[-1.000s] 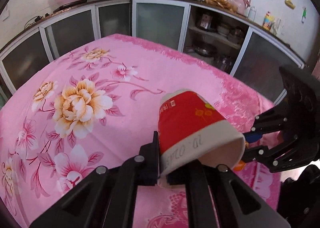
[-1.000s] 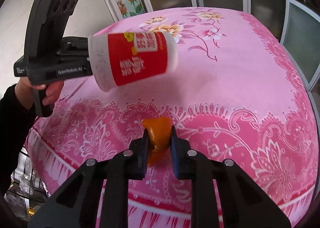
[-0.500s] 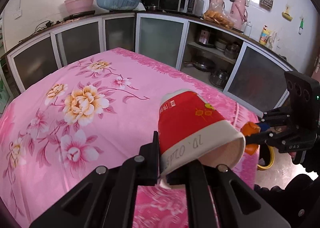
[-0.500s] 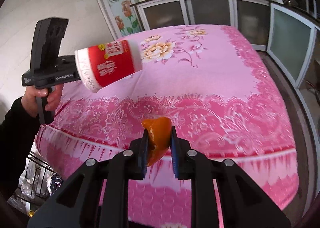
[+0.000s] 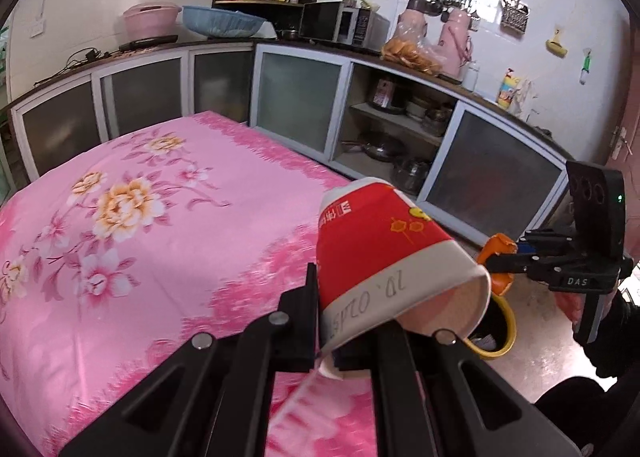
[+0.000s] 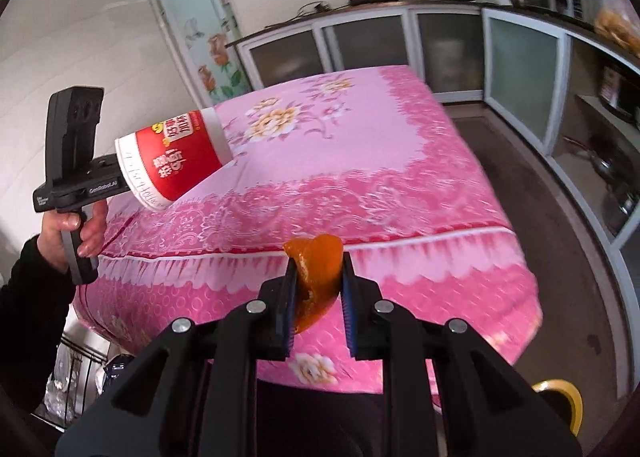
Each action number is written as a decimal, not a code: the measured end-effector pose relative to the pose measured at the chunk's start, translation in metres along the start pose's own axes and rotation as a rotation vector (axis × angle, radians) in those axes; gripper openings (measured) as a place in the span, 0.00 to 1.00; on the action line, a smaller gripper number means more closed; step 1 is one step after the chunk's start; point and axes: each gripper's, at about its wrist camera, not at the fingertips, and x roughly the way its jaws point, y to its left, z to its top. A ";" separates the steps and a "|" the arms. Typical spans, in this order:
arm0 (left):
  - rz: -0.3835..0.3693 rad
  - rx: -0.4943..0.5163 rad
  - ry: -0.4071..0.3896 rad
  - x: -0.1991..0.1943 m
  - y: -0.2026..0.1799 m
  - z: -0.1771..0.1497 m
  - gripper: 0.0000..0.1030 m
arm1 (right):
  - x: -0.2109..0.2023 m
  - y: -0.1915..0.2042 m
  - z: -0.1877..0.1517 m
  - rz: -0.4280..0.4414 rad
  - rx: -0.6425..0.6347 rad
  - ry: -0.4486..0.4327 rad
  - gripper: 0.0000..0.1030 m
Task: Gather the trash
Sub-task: 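Carry the cup in the left gripper while the right carries the peel to the bin, then open both grippers over the yellow-rimmed bin to drop cup and peel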
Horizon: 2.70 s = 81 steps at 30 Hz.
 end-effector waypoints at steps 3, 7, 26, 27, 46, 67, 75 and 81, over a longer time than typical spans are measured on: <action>-0.033 0.009 -0.012 0.005 -0.027 0.003 0.04 | -0.020 -0.016 -0.009 -0.032 0.030 -0.023 0.17; -0.065 0.041 -0.010 0.018 -0.065 0.007 0.04 | -0.046 -0.037 -0.020 -0.077 0.068 -0.048 0.17; -0.242 0.123 0.037 0.119 -0.216 0.018 0.04 | -0.137 -0.138 -0.090 -0.307 0.278 -0.130 0.17; -0.253 0.122 0.042 0.123 -0.221 0.017 0.04 | -0.140 -0.142 -0.094 -0.318 0.289 -0.134 0.18; -0.391 0.217 0.178 0.197 -0.330 -0.012 0.04 | -0.186 -0.228 -0.177 -0.489 0.516 -0.138 0.18; -0.343 0.266 0.473 0.323 -0.403 -0.080 0.04 | -0.131 -0.313 -0.272 -0.474 0.772 0.050 0.18; -0.303 0.284 0.522 0.356 -0.417 -0.088 0.04 | -0.117 -0.327 -0.289 -0.470 0.808 0.087 0.18; -0.286 0.284 0.557 0.373 -0.426 -0.098 0.04 | -0.109 -0.335 -0.293 -0.483 0.821 0.110 0.19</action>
